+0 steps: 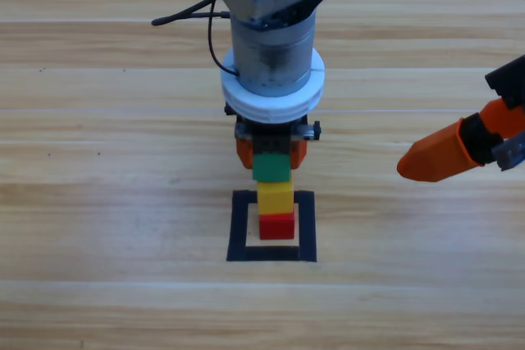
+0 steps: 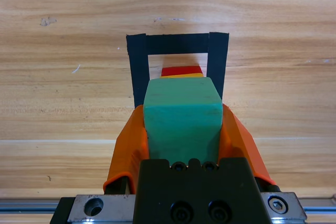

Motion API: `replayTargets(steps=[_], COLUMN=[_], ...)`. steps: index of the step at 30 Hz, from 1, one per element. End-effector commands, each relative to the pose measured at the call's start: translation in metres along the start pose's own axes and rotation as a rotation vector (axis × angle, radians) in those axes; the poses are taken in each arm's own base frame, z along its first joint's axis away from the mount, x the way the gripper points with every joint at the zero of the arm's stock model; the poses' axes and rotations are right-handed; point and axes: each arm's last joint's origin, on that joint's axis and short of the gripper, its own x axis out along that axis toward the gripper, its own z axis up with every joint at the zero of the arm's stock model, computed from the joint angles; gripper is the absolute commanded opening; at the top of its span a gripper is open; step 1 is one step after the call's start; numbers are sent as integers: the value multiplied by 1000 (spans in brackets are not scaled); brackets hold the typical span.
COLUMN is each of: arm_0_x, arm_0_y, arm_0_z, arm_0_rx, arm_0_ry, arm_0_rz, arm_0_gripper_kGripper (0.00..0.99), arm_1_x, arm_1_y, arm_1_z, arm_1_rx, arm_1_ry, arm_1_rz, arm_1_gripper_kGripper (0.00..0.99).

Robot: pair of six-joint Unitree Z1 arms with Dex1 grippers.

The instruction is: Stack the blocks in the rectangular block: red at the bottom, yellow in the middle, green on top

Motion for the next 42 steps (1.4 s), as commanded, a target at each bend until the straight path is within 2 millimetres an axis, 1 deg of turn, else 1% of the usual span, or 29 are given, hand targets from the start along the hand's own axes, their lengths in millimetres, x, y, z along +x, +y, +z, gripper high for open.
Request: replayTargets(steps=[1,8,15,30,31,33,34,35,37,38,39,40,42], arm_0_x=[-2,1,9,11,11,11,11,11,9,9,7,6,3], arm_0_y=[-10,-11,-12,-10,-10,-10,-10,-10,-10,-10,-11,-10,-9], arm_0_z=[-16,-17,-16,-18,-18,-18,-18,-17,-17,-17,-16,-17,-17], arm_0_rx=[24,24,28,21,21,19,19,19,18,16,14,11,8], arm_0_ry=[-5,-4,-4,4,4,4,4,4,0,-2,-4,-6,-10], arm_0_rz=[10,18,40,51,51,51,51,50,45,42,38,36,33], arm_0_gripper_kGripper=[0,0,0,6,40,209,255,337,586,749,854,896,911], arm_1_x=[15,14,15,19,19,19,19,20,20,20,20,20,20], arm_1_y=[-9,-9,-9,-9,-9,-9,-9,-9,-9,-9,-9,-9,-9], arm_1_z=[-1,-1,-1,-1,-1,-1,-1,-1,-1,-1,-1,-1,-1], arm_1_rx=[18,15,9,2,2,-1,-1,-1,-2,-2,-2,-2,-4], arm_1_ry=[56,55,59,68,68,70,70,72,72,72,72,72,74], arm_1_rz=[-20,-17,-14,-15,-15,-14,-14,-13,-11,-11,-11,-11,-11], arm_1_gripper_kGripper=[990,990,990,990,990,990,990,990,990,990,990,990,990])
